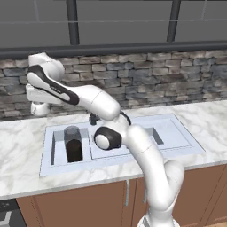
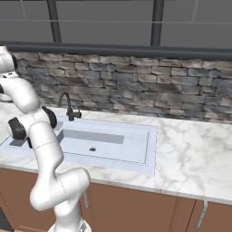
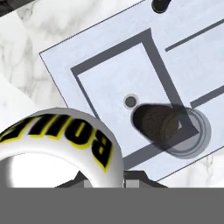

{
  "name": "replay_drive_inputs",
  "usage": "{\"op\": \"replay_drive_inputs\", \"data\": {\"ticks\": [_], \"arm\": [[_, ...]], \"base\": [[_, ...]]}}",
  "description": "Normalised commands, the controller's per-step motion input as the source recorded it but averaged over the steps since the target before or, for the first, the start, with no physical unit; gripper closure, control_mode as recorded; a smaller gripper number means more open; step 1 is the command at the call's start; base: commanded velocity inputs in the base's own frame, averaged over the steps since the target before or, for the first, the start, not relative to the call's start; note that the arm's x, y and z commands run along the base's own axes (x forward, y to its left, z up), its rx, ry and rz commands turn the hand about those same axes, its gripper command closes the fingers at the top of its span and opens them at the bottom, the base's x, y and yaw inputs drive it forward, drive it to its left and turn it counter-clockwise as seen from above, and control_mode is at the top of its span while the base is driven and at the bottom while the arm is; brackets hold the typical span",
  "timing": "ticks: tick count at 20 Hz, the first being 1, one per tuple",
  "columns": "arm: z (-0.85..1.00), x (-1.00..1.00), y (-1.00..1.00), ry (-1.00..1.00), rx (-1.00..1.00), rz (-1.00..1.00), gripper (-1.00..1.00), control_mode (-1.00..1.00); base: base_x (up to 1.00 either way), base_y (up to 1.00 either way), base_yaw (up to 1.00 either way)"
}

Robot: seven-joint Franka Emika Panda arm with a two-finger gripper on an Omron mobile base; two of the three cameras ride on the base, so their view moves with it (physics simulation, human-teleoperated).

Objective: Place the jar in the left basin and the mug in the right basin of the sink.

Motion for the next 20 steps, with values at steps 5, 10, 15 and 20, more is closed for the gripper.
{"op": "replay_drive_inputs", "data": {"ticks": [5, 10, 15, 20], "arm": [[0.4, -0.01, -0.41, 0.0, 0.0, 0.0, 1.0, -1.0], [0.47, -0.05, -0.42, 0.0, 0.03, 0.0, 1.0, -1.0], [0.57, -0.18, -0.46, 0.0, 0.05, 0.0, 1.0, -1.0], [0.6, -0.22, -0.49, 0.0, 0.05, 0.0, 1.0, -1.0]], "base": [[0.0, 0.0, 0.0], [0.0, 0.0, 0.0], [0.0, 0.0, 0.0], [0.0, 0.0, 0.0]]}}
